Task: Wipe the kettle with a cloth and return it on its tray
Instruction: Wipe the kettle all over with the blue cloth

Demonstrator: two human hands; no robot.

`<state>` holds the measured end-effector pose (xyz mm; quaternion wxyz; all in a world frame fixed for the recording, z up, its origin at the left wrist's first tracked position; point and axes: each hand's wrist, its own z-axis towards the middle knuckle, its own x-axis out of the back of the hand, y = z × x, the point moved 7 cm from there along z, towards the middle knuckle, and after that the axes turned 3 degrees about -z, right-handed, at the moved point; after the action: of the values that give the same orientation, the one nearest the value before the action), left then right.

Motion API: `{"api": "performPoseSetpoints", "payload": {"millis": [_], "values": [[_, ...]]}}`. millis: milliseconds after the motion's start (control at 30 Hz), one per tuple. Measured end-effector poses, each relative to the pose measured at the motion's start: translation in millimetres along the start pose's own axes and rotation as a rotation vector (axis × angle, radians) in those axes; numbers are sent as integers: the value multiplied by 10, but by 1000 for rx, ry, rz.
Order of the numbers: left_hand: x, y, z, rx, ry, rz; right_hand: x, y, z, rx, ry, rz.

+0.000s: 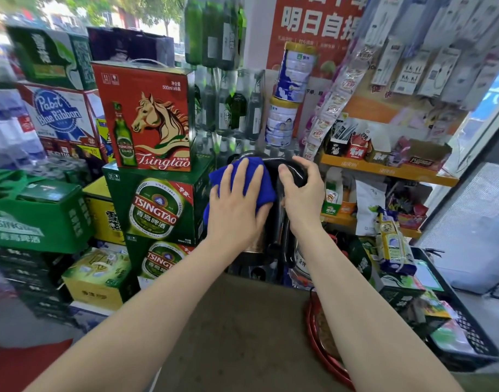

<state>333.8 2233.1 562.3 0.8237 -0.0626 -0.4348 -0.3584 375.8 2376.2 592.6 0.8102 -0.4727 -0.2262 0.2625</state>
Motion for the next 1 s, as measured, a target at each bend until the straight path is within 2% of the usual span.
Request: {"api": "performPoseSetpoints", "payload": {"millis": [67, 167, 233, 400, 533, 733, 833, 933, 1000], "values": [[54, -49, 141, 28, 7, -45, -11, -26, 40, -39, 5, 31], [71, -11, 124, 62, 25, -49, 8, -118, 94, 16, 38, -10], [25, 45, -6, 44, 22, -21, -1, -136, 105, 43, 20, -59], [-142, 36, -177, 9, -65, -19, -24, -11, 50, -27, -20, -76], [-252, 42, -270, 27, -53, -7, -37, -32, 5, 17, -6, -90], [-457, 173, -661, -140, -49, 78, -13, 16, -85, 36, 46, -22], [-319, 69, -370, -95, -34, 33, -19, 71, -97, -5, 52, 47], [-161, -75, -12, 53, -8, -74, -29, 86, -106, -20, 79, 80], [-150, -99, 19, 125, 8, -59, -59, 91, -114, -24, 81, 87]]}}
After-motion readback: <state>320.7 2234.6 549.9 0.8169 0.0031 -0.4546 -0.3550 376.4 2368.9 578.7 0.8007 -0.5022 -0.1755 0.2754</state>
